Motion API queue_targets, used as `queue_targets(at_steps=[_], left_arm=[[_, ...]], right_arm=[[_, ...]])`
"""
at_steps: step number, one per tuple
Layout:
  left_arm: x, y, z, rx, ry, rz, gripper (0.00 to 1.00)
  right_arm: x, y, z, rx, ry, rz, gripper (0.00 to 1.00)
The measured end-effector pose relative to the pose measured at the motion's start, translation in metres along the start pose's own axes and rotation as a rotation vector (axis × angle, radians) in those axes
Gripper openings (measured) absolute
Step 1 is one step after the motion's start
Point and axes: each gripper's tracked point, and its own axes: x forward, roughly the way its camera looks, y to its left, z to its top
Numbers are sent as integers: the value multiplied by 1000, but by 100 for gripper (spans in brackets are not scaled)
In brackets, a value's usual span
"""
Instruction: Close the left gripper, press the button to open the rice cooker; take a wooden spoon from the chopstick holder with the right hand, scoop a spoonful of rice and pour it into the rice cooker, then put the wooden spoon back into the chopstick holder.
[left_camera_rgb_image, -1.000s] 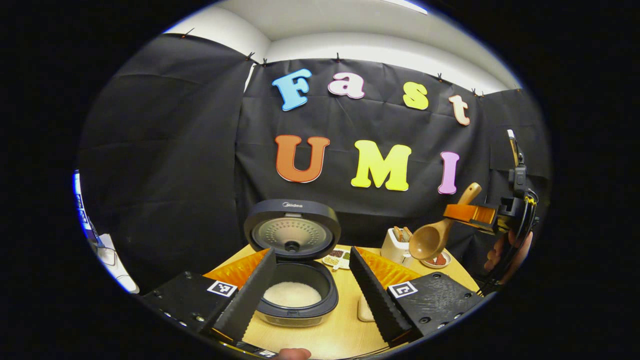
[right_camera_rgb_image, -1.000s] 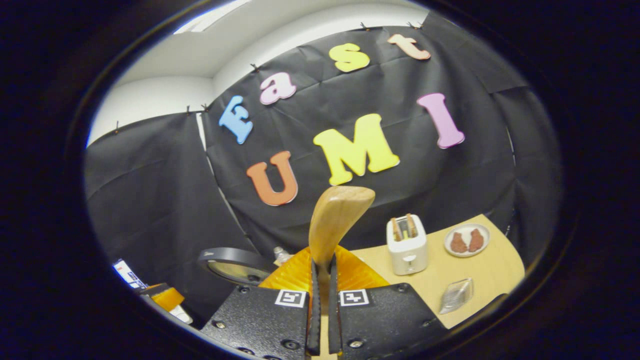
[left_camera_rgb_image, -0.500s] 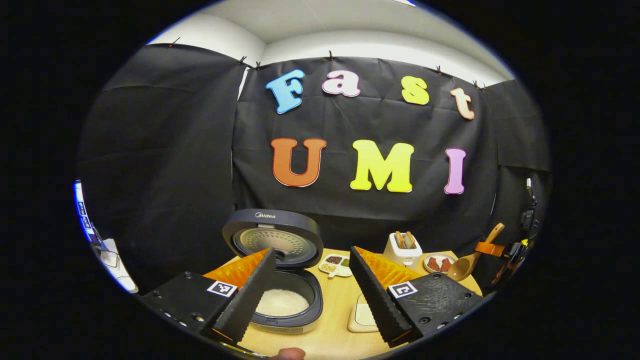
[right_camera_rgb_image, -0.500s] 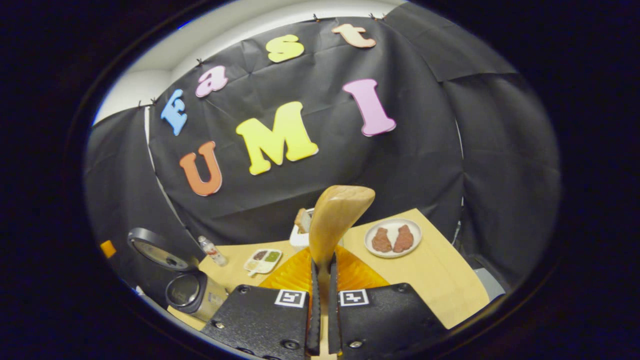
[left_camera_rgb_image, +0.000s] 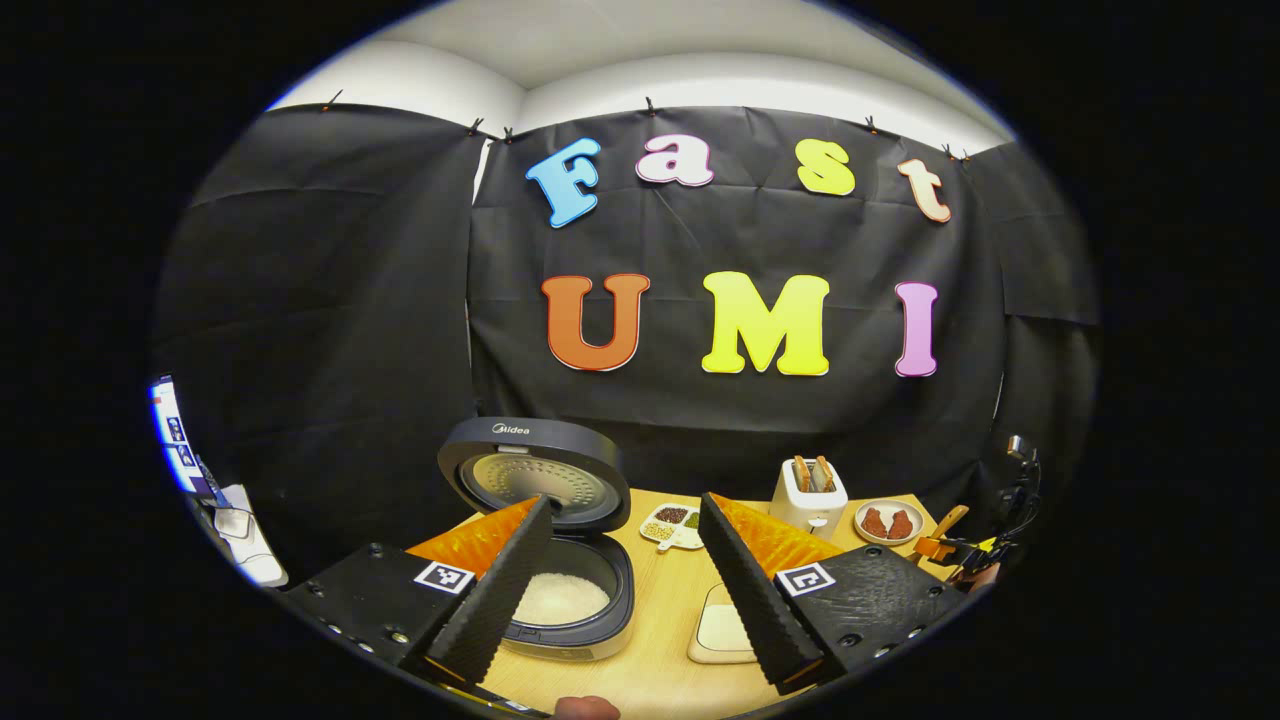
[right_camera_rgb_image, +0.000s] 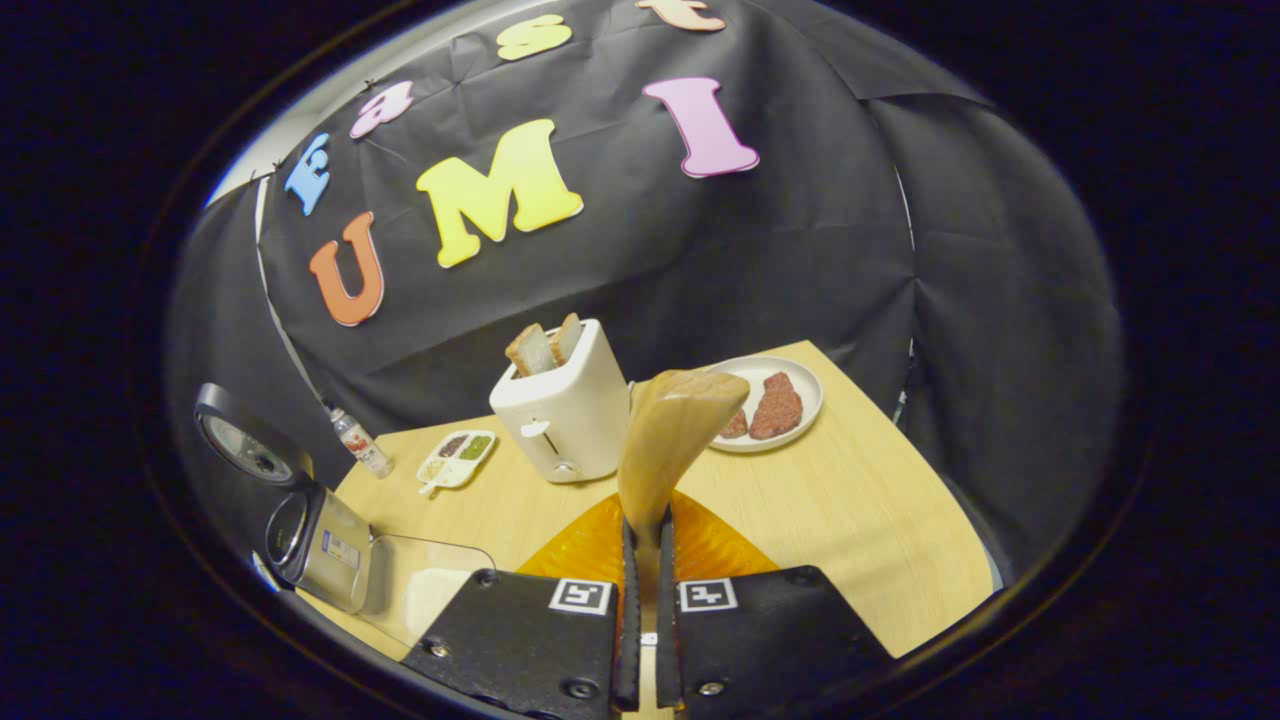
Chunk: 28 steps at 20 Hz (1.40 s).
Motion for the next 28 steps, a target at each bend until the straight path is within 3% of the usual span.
queue_targets(at_steps=[5,12,15,16,18,19,20,23,24,25,28], left_arm=[[0,0,-1,-2,10,28,95],[14,5,12,10,-11,33,95],[22,18,22,16,-35,42,95],[25,22,26,12,-46,43,95],[31,31,33,2,-57,38,95],[35,35,35,0,-53,35,100],[40,40,37,1,-50,30,95],[57,57,48,4,-62,20,95],[65,61,52,4,-66,15,95],[73,67,55,5,-69,9,95],[101,82,57,-1,-63,-9,95]], right_arm=[[17,-8,-24,23,26,-12,12],[2,-5,-12,24,-8,13,19],[-14,-4,5,6,-48,-4,63],[-20,-3,12,-8,-64,-11,63],[-36,0,28,-33,-103,-15,75],[-46,8,37,-39,-124,3,77],[-57,13,44,-55,-138,11,77],[-97,23,67,-134,-205,0,80],[-112,27,76,-162,-234,-9,83],[-124,30,78,-193,-252,-25,93],[-165,48,82,-230,-302,-48,100]])
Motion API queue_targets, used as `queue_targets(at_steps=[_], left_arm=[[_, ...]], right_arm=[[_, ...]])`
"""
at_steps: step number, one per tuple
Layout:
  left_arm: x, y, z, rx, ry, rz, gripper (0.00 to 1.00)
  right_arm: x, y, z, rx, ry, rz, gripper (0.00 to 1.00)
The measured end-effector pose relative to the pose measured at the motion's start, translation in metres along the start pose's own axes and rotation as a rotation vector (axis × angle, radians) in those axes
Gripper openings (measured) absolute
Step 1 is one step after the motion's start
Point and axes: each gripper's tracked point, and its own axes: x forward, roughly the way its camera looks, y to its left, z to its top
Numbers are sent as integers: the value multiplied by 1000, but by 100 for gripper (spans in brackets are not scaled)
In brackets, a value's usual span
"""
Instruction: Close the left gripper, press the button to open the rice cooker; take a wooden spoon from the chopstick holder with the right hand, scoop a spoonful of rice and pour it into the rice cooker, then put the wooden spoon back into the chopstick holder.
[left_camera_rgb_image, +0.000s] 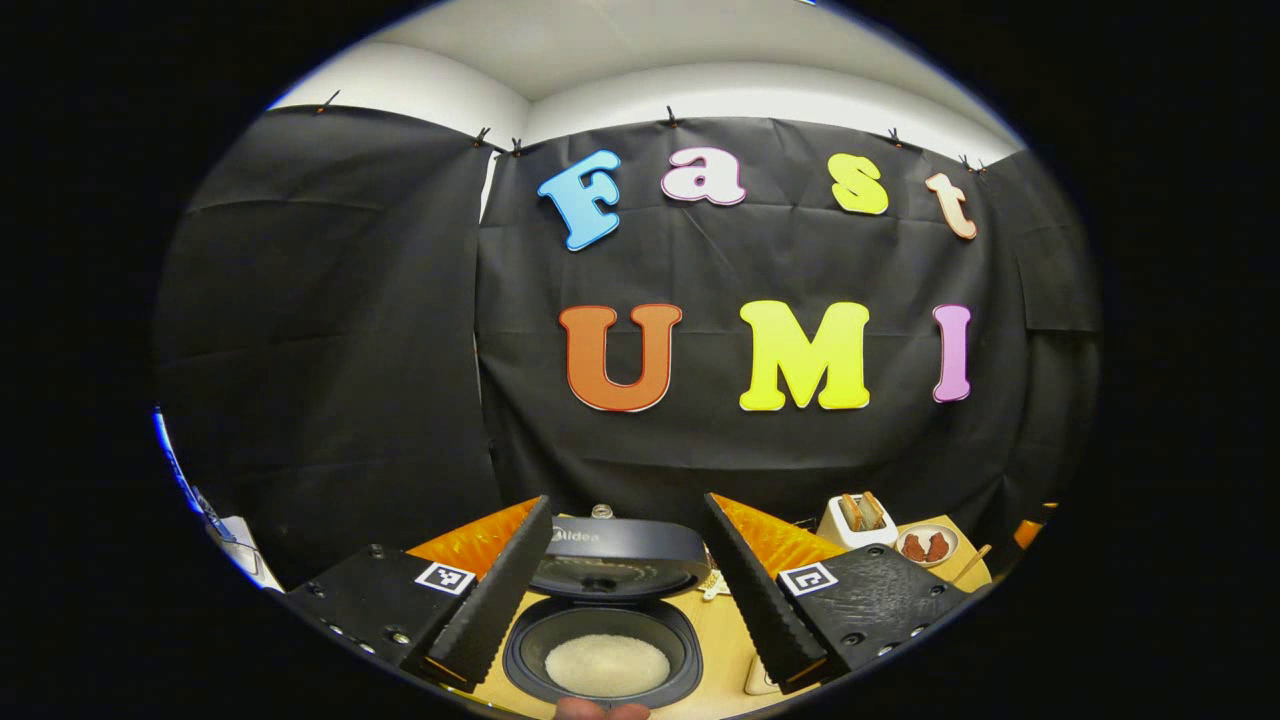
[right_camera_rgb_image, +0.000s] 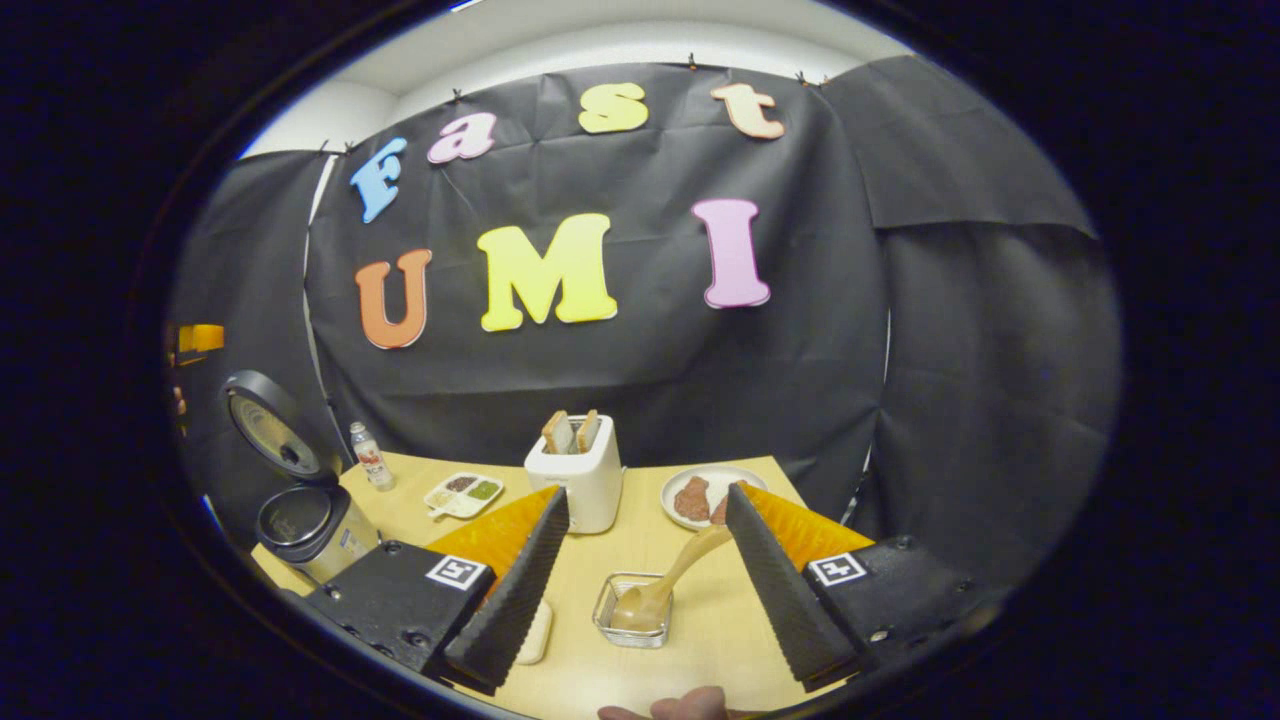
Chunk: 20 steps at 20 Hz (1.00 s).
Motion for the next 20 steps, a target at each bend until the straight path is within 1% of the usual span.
queue_targets(at_steps=[1,2,3,4,5,6,7,8,9,10,11,13,15,16,17,18,19,20], left_arm=[[10,5,-2,-2,7,-3,95],[21,10,-5,-2,20,-3,100],[32,15,-9,0,33,-7,95],[41,19,-14,5,51,-7,95],[50,23,-20,9,75,-11,85],[59,26,-26,15,99,-13,100],[67,30,-34,24,132,-8,100],[74,34,-41,30,164,-6,95],[77,36,-44,24,179,-12,95],[76,35,-48,8,202,-30,98],[74,33,-53,-15,231,-42,98],[62,35,-59,-30,279,-58,99],[44,32,-74,-32,331,-76,100],[35,31,-83,-33,359,-90,100],[24,29,-94,-41,390,-103,100],[12,28,-106,-48,428,-109,100],[0,28,-119,-60,462,-115,99],[-13,27,-134,-72,493,-117,99]], right_arm=[[-11,6,0,7,-3,-3,97],[-22,11,-1,15,-1,-10,100],[-32,14,-2,20,-2,-22,97],[-42,16,-4,22,-4,-39,100],[-51,19,-7,19,0,-51,100],[-59,23,-11,14,6,-58,97],[-67,26,-15,8,12,-73,97],[-74,28,-17,5,11,-84,97],[-82,30,-16,5,8,-94,97],[-87,32,-15,5,2,-105,98],[-90,34,-16,6,-2,-111,100],[-92,43,-15,6,-1,-110,100],[-88,58,-11,16,3,-83,100],[-86,66,-9,34,2,-64,98],[-84,72,-6,55,-1,-48,100],[-81,79,-5,73,2,-35,100],[-79,83,-6,79,7,-27,98],[-77,89,-6,81,8,-16,100]])
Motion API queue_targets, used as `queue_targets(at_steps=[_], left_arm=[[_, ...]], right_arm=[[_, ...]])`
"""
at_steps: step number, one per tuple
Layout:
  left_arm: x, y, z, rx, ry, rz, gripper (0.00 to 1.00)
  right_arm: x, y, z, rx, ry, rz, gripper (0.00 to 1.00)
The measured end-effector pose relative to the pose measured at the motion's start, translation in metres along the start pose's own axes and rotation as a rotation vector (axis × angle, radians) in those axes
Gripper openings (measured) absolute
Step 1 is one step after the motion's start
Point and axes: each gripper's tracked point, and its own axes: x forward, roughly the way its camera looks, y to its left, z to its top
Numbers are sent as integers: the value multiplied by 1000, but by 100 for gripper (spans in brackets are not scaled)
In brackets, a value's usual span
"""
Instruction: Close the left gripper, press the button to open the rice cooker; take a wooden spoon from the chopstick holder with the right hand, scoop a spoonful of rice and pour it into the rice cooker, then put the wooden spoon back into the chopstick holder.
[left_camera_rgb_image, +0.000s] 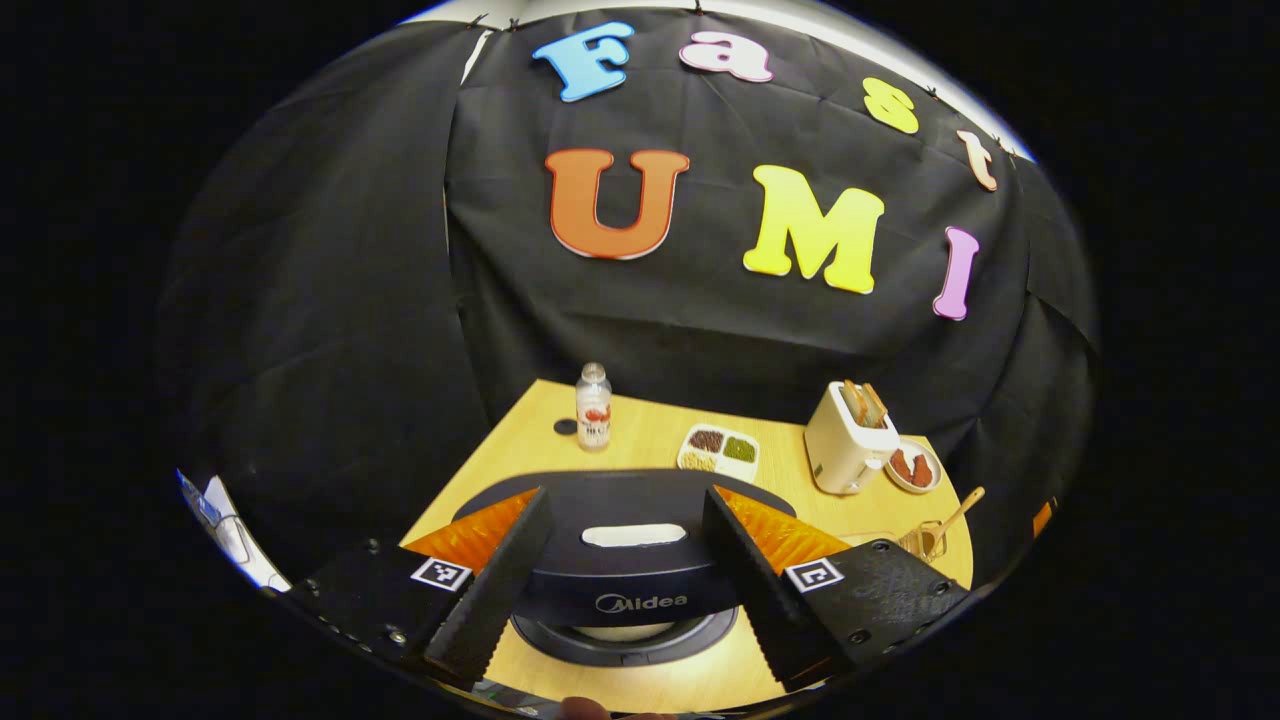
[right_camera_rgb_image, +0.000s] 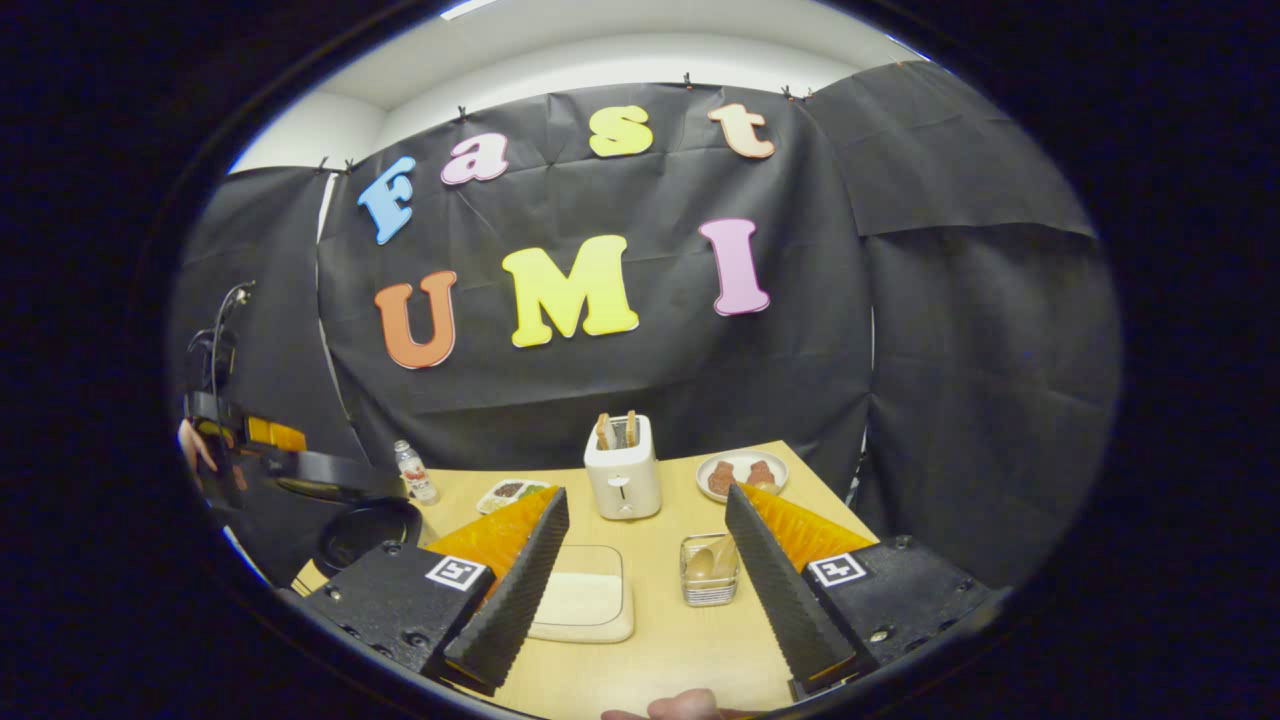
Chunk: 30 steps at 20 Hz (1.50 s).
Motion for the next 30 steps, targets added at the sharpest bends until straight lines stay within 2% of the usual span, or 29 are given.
queue_targets(at_steps=[2,3,4,5,6,7,11,16,17,19,21,26,30], left_arm=[[-3,-1,-26,-24,13,0,97],[-5,-1,-35,-34,18,3,97],[-4,-2,-47,-39,25,7,97],[-2,-2,-57,-32,41,11,97],[-1,-3,-68,-23,55,13,97],[2,-4,-78,-12,70,14,98],[20,4,-115,-4,119,19,98],[13,1,-116,5,135,32,97],[14,0,-117,12,135,36,98],[16,-1,-121,56,127,43,98],[15,-1,-128,20,160,51,98],[17,3,-123,24,83,85,98],[12,3,-112,10,34,150,95]], right_arm=[[-1,12,1,-5,-3,23,98],[-2,15,1,-12,-6,28,100],[-4,18,0,-23,-3,31,97],[-5,20,-2,-30,1,35,100],[-6,23,-4,-36,10,38,97],[-6,26,-4,-39,11,42,100],[-6,37,-6,-45,21,55,100],[-1,48,-8,-66,31,82,98],[1,50,-7,-69,30,90,100],[8,52,-4,-63,22,107,98],[17,54,-3,-47,30,134,100],[44,56,16,-54,24,212,98],[62,51,30,-91,4,276,100]])
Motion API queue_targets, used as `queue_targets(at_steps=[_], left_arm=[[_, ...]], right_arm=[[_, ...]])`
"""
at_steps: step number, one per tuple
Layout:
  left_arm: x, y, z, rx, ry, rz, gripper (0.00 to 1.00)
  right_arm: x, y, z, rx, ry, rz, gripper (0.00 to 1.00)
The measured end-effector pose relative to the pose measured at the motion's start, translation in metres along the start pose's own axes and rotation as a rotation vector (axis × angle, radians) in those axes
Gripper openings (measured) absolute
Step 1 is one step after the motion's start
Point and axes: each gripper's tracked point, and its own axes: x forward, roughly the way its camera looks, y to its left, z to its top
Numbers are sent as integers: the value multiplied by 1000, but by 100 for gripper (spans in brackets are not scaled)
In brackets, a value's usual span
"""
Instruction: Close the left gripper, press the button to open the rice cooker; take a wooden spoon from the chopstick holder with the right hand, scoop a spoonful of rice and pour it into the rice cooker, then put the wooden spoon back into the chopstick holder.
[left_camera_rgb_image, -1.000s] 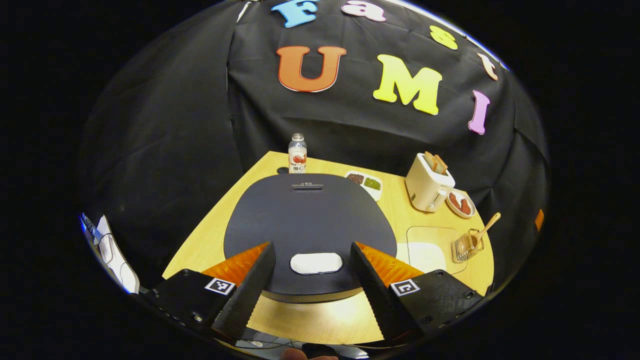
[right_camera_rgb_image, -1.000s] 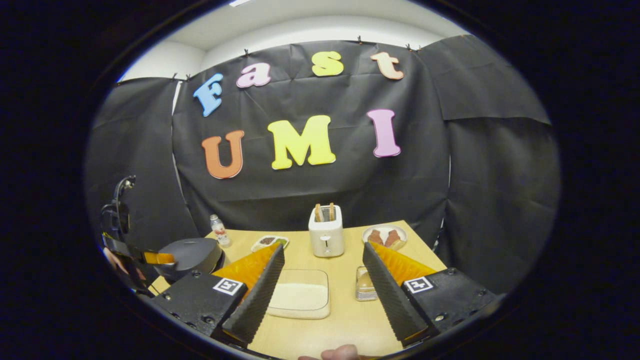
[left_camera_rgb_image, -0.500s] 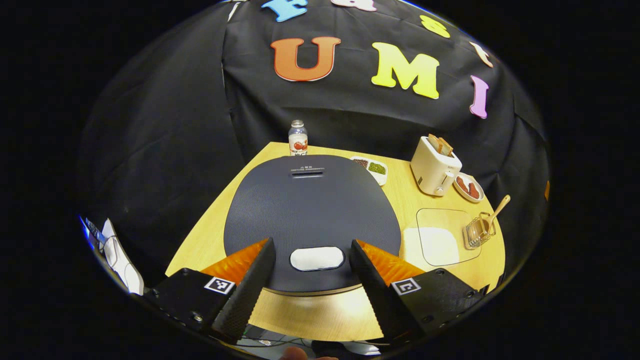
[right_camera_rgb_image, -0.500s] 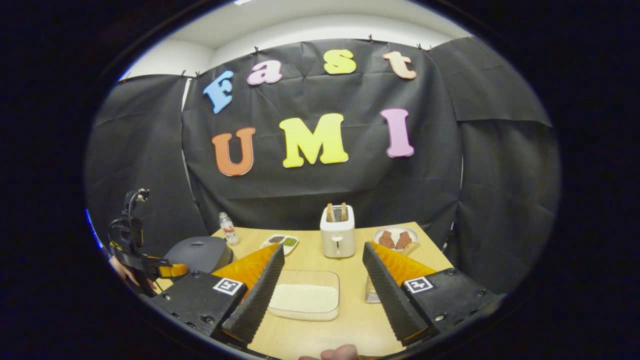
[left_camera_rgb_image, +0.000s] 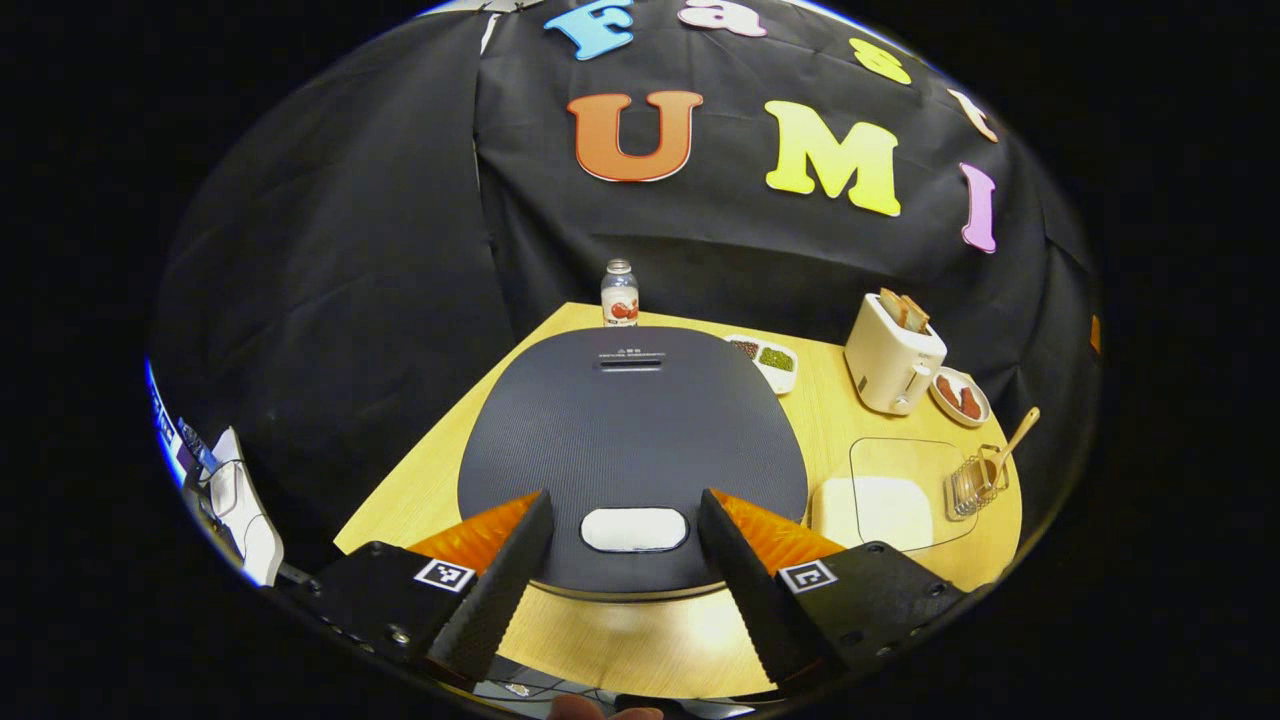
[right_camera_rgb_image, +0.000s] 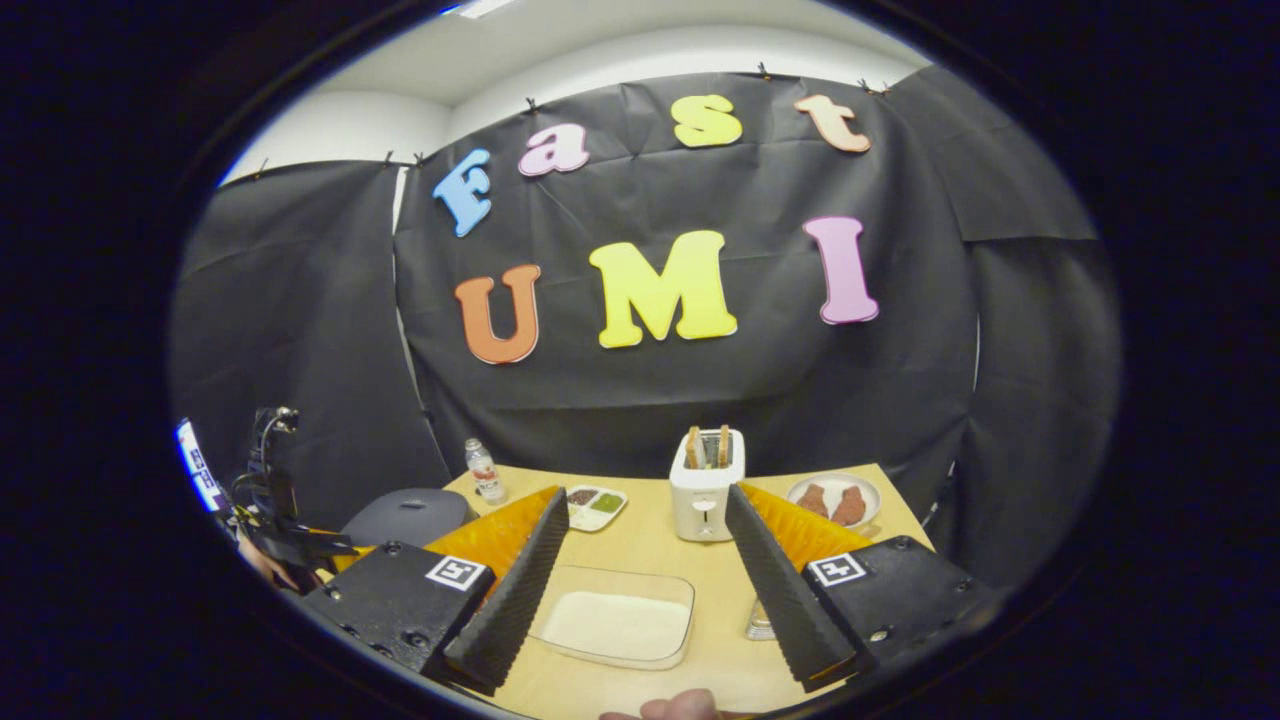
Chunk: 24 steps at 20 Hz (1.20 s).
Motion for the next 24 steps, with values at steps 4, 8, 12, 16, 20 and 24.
queue_targets(at_steps=[4,8,12,16,20,24], left_arm=[[-18,-12,36,-75,-132,39,95],[-69,-42,96,-91,-300,33,94],[-119,-77,136,-60,-442,-52,94],[-169,-95,154,-58,-554,-149,94],[-210,-96,132,-49,-575,-230,94],[-245,-86,101,13,-575,-279,94]], right_arm=[[9,-12,5,-34,-12,52,98],[7,-13,18,-76,-69,87,100],[-10,-5,28,-70,-102,100,98],[-47,8,36,-67,-132,55,100],[-97,39,33,-68,-150,13,97],[-143,68,20,-55,-158,-41,97]])
